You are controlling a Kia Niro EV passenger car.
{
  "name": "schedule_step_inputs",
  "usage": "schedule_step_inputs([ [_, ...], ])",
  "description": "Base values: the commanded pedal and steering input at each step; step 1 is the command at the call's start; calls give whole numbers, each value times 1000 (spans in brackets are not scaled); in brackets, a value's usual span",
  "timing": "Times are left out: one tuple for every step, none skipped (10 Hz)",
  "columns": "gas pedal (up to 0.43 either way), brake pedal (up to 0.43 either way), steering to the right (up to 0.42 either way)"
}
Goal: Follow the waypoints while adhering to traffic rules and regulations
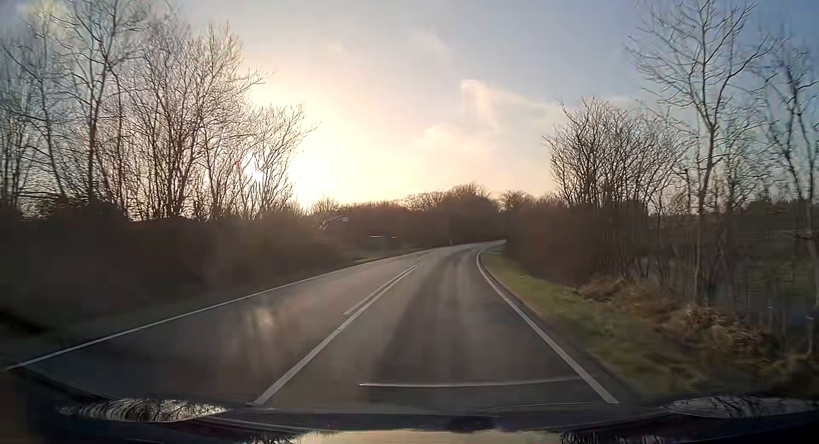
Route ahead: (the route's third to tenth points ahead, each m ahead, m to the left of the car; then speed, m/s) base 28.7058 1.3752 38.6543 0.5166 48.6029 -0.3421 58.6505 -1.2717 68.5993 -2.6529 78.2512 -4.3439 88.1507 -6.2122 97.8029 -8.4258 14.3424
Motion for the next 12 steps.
schedule_step_inputs([
  [157,0,10],
  [157,0,13],
  [157,0,13],
  [157,0,14],
  [157,0,14],
  [157,0,14],
  [157,0,13],
  [157,0,13],
  [157,0,14],
  [169,0,14],
  [169,0,13],
  [169,0,14],
])
